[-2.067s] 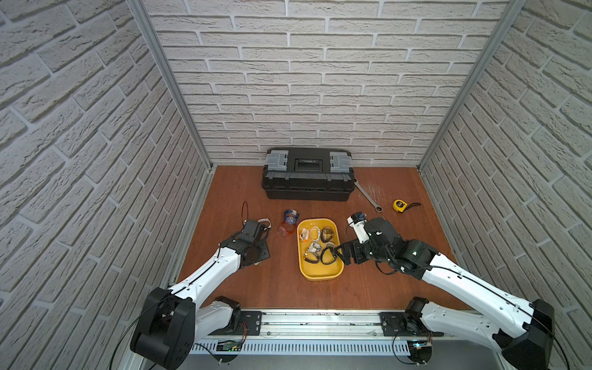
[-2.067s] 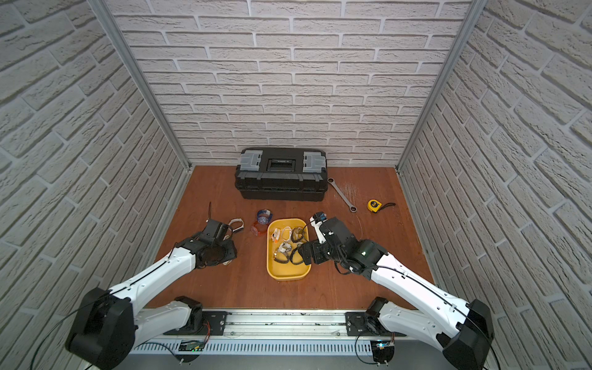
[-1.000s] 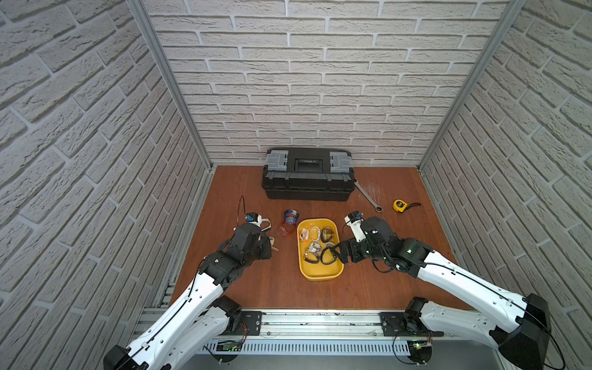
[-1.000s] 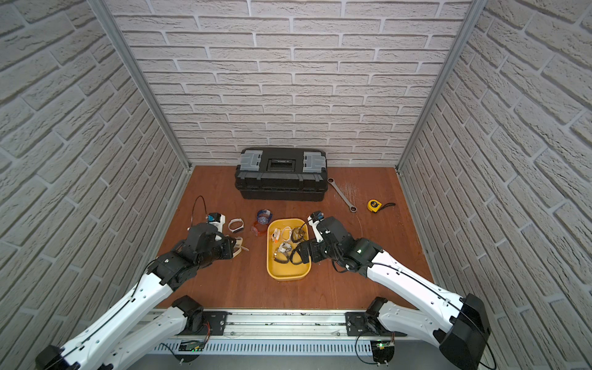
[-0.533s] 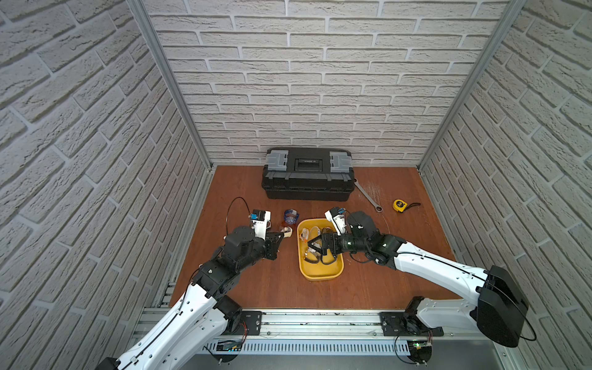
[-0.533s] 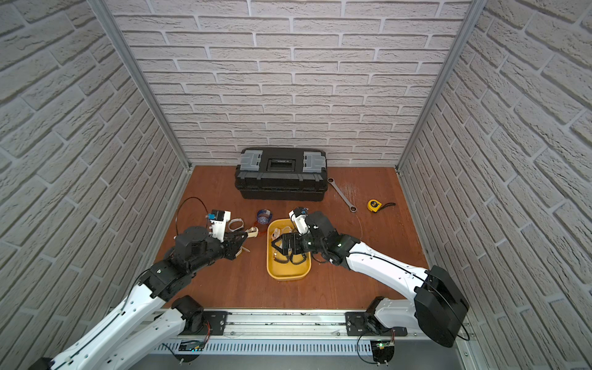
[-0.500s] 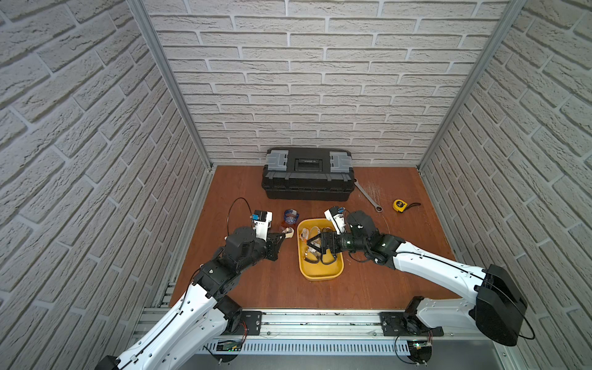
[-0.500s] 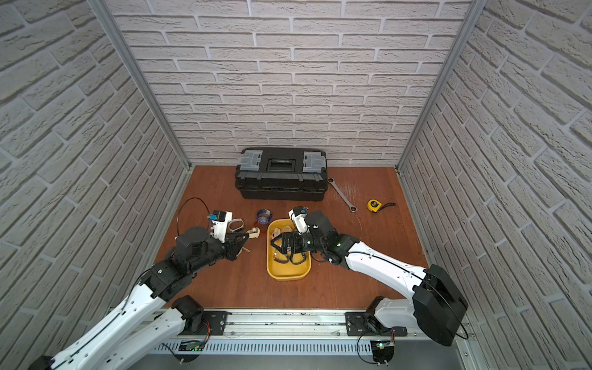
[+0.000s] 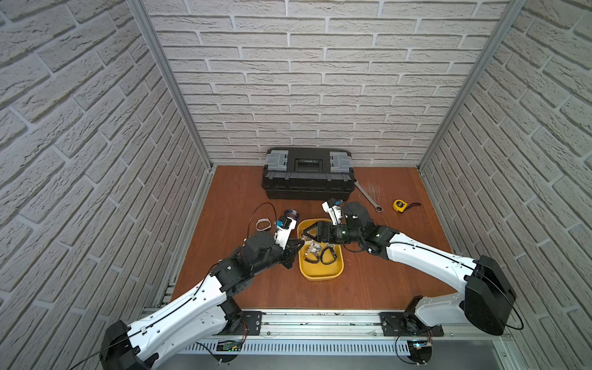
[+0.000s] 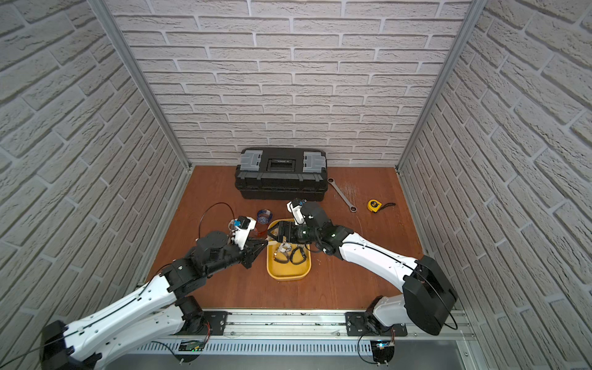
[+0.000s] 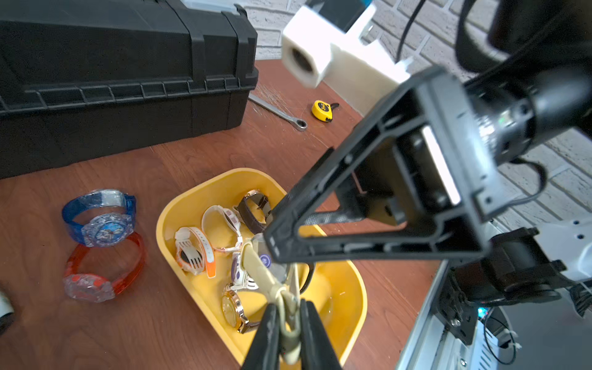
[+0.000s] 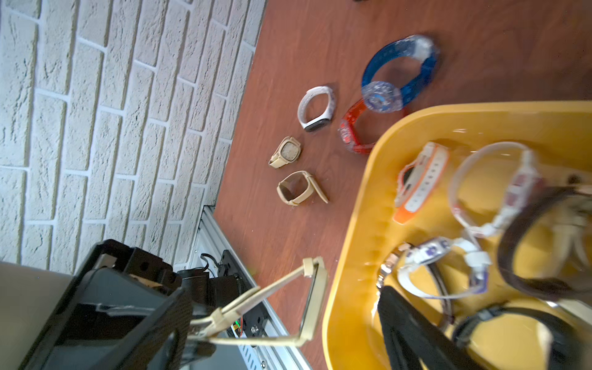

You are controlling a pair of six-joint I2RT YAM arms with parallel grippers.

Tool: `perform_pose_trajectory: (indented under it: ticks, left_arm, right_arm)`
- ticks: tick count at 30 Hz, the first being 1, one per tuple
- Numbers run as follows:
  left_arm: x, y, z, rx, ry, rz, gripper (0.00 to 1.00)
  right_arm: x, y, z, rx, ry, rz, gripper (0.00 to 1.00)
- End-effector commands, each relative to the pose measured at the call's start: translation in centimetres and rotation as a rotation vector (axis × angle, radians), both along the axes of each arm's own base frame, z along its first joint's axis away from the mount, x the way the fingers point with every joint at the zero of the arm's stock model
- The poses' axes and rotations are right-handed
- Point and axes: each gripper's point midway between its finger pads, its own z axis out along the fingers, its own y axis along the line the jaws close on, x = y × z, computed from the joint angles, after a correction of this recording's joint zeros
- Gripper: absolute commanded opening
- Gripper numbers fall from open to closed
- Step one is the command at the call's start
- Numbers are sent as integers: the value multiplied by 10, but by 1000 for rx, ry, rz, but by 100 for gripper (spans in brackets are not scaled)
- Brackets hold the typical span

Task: Put the watch into the storage box
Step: Place the watch in the storage box.

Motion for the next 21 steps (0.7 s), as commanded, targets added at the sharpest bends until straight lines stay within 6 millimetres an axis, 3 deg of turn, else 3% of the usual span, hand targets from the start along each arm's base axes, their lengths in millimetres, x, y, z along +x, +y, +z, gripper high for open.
perform_pose_trajectory:
  ticks: [1,5,9,21]
  left_arm:
    - [11,-20,9,-69,-81,-22,15]
    - [19,-40,-6,-87,-70,-38,14]
    - [16,-59,-18,-91,-35,-80,13]
    - [-14,-65,-56,-64,38,-117,13]
  right_arm:
    - [2,-43,15,-25,-34,-117,93]
    - [-7,-75,19,-54,-54,-166,95]
    - [-17,-91,18,-71,-61,-195,95]
    - [-27,-104,12,-94,-64,-207,96]
